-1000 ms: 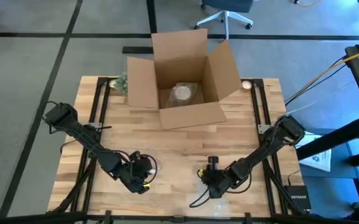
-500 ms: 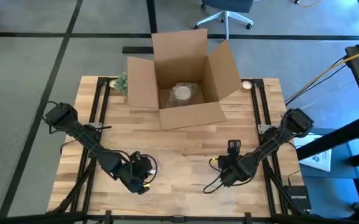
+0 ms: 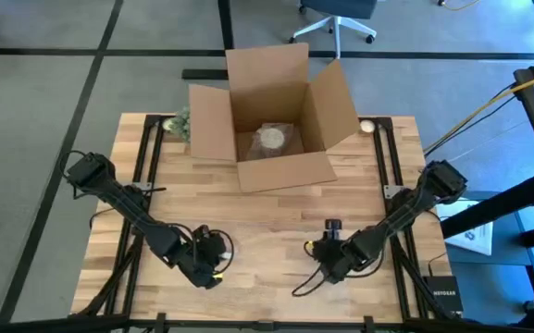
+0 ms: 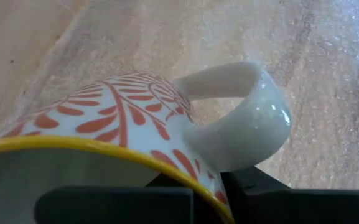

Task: Wrap mug
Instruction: Wrap the orange mug with transparent bubble wrap

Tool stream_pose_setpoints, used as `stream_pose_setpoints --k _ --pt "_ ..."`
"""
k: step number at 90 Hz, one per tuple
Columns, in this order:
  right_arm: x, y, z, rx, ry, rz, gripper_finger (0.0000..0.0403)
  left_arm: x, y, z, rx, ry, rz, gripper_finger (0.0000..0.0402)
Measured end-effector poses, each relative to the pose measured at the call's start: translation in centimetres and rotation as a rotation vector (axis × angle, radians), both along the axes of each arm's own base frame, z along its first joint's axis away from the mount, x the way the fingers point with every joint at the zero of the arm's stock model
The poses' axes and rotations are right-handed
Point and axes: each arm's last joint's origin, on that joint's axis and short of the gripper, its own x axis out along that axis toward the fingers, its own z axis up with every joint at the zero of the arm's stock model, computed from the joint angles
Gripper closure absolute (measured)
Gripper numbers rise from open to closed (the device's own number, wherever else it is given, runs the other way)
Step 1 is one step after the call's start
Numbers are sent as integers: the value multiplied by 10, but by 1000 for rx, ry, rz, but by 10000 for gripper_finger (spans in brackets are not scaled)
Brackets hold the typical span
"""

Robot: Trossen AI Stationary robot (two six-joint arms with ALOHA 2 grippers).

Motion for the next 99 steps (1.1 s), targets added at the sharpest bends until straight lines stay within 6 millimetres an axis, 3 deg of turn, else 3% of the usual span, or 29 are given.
stream_pose_setpoints --k 12,20,29,37,51,66,90,99 --pt "-13 -9 -2 -49 137 -57 233 1 -1 0 -4 -11 -15 400" --pt "-16 -9 11 -64 196 -76 233 1 -1 2 -5 -13 -20 400" --pt "-5 -1 34 -13 119 -69 233 -1 -1 10 -14 -6 -33 400" --pt "9 10 48 39 4 -50 233 3 -3 30 -34 -76 -46 400" --pt "24 21 58 123 -143 -26 233 16 0 57 -69 -154 -33 400" --pt "26 22 58 158 -166 -71 233 47 3 80 -130 -241 -86 400" --pt "19 29 57 217 -133 -132 233 107 5 65 -104 -150 -204 400" --pt "14 34 57 232 -126 -139 233 122 5 56 -56 -31 -235 400"
